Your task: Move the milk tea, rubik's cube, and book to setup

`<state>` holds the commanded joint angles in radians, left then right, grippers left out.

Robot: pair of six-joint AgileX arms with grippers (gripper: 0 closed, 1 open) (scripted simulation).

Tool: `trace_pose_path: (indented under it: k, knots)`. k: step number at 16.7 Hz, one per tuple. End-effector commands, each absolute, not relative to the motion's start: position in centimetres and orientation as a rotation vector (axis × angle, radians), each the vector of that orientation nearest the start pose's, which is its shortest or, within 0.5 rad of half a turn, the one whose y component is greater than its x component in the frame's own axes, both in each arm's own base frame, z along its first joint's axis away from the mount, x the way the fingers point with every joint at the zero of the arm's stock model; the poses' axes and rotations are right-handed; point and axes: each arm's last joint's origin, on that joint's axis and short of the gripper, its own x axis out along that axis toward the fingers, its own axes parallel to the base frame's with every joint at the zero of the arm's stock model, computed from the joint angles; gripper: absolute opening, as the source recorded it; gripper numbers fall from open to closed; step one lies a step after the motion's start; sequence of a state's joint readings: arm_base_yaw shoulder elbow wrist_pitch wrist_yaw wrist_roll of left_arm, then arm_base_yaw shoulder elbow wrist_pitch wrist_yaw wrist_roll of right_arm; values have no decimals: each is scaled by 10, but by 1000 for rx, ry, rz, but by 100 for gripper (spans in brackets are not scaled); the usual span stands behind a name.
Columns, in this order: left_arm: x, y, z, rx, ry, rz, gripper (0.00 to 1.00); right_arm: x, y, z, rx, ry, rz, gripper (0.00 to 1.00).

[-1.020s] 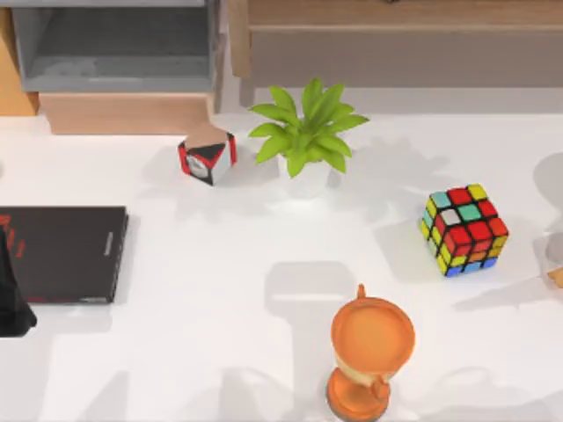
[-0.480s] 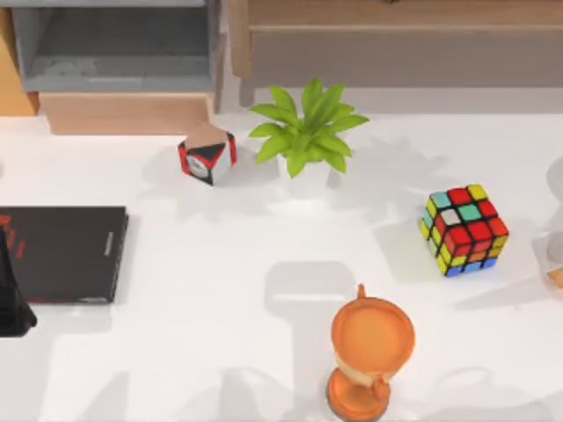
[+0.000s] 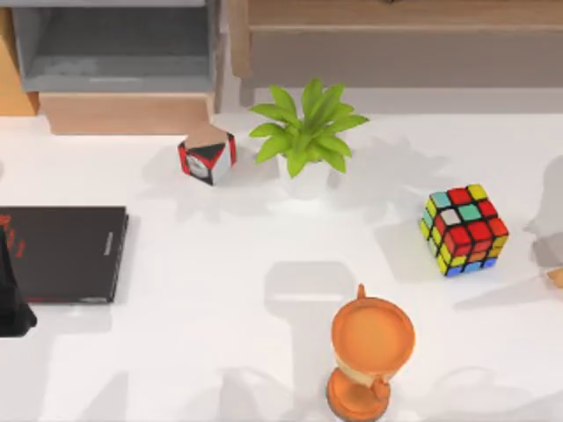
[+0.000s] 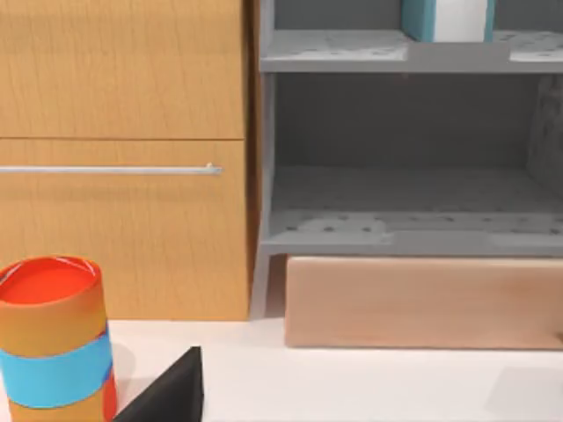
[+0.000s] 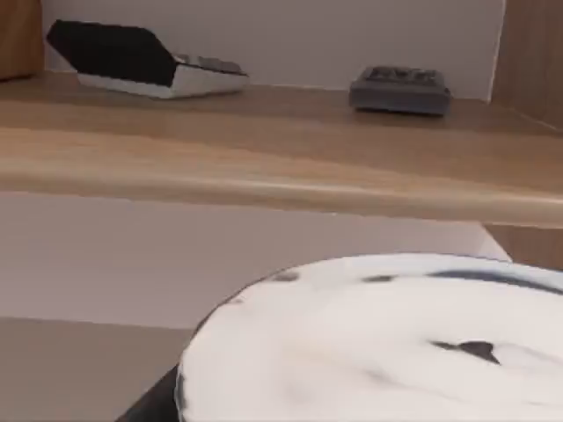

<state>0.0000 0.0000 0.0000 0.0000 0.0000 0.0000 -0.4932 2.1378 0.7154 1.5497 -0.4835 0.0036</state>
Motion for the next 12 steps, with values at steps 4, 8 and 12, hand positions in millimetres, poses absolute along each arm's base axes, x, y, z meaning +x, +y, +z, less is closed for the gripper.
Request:
trace_pose_path:
  k: [4, 8, 12]
  knots:
    - [106, -1, 160, 0, 0, 0, 100, 321, -153, 127, -156, -232, 70, 100]
    - [106, -1, 160, 0, 0, 0, 100, 301, -152, 100, -77, -113, 22, 100]
    - [106, -1, 160, 0, 0, 0, 100, 287, -148, 80, -7, -4, -20, 100]
